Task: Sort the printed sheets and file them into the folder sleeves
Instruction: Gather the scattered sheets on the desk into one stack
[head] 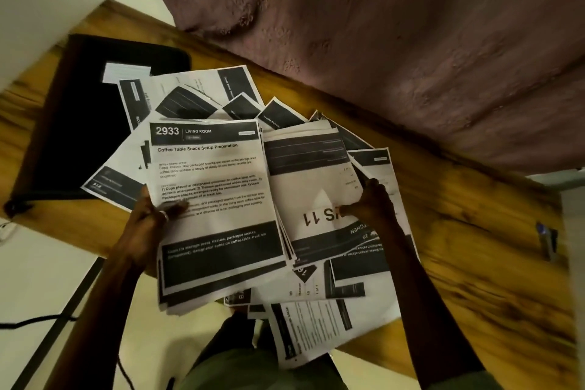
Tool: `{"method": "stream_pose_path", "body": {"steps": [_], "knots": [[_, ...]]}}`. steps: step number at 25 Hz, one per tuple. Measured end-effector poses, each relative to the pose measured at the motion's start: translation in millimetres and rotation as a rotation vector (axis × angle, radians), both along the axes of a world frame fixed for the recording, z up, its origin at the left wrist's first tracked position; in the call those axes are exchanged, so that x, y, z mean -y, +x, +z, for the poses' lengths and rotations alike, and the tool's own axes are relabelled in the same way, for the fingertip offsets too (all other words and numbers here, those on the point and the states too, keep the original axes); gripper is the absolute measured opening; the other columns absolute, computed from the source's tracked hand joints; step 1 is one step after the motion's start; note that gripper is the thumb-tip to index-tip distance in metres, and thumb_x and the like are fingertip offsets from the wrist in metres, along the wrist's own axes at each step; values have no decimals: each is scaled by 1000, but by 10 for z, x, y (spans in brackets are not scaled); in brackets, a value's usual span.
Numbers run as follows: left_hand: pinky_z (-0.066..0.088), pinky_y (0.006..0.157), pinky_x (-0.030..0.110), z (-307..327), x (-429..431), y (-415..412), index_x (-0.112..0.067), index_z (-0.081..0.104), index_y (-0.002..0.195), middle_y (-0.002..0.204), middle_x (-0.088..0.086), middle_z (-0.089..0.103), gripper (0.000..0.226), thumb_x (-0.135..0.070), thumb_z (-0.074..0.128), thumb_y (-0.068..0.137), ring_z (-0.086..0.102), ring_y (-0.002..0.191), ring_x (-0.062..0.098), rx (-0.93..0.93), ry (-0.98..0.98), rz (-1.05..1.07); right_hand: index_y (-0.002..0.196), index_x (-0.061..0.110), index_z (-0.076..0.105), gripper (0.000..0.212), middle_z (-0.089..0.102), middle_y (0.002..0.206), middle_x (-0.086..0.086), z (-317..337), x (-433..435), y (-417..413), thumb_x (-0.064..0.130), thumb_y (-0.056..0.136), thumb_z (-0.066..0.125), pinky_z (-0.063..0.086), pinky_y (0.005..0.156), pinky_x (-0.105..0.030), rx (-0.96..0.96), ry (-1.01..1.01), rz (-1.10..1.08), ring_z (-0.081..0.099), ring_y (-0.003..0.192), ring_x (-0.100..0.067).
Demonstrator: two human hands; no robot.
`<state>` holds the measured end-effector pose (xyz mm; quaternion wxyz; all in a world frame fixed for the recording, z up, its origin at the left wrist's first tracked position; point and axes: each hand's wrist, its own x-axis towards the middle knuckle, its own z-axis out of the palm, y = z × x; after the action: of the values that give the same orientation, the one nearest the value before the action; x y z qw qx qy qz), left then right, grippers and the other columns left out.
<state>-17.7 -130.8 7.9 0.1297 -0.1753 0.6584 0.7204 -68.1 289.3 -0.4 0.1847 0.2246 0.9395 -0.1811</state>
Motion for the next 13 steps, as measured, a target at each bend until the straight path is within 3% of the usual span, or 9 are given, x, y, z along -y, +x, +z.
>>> {"method": "stream_pose_path", "body": {"steps": [4,7,9,11,13], "knots": [[58,85,52,13,-21,-32,-12,51,131,120,11,70,38,-6,61,95,70,105,33,-28,-5,-45,135,13,47,64,59,131,-16,184,-102,-88,24,81,78,49,100,-51,-41,-34,82,55,122,-37],[56,90,42,72,-137,-49,-13,48,136,125,5,69,42,-4,58,96,68,111,22,-62,-23,-78,146,9,38,56,52,138,-20,711,-237,-248,15,95,59,42,103,-39,-93,3,240,50,126,-35],[54,92,39,64,-224,-71,-17,45,141,127,2,68,50,0,58,95,66,114,18,-55,-14,-62,145,8,41,51,52,137,-21,1235,-292,-370,13,96,55,38,103,-40,-228,126,423,50,126,-38],[53,96,39,17,-300,-87,-16,45,142,130,4,67,55,6,58,94,65,117,20,-65,-8,-59,136,9,52,43,57,130,-24,1783,-273,-465,10,93,56,43,99,-46,-398,201,602,53,120,-43],[55,97,42,-39,-352,-81,-14,44,143,130,7,66,58,10,57,92,65,117,23,-63,3,-48,125,11,60,35,62,120,-21,2195,-199,-535,16,90,57,49,89,-44,-538,263,802,58,111,-43]]}}
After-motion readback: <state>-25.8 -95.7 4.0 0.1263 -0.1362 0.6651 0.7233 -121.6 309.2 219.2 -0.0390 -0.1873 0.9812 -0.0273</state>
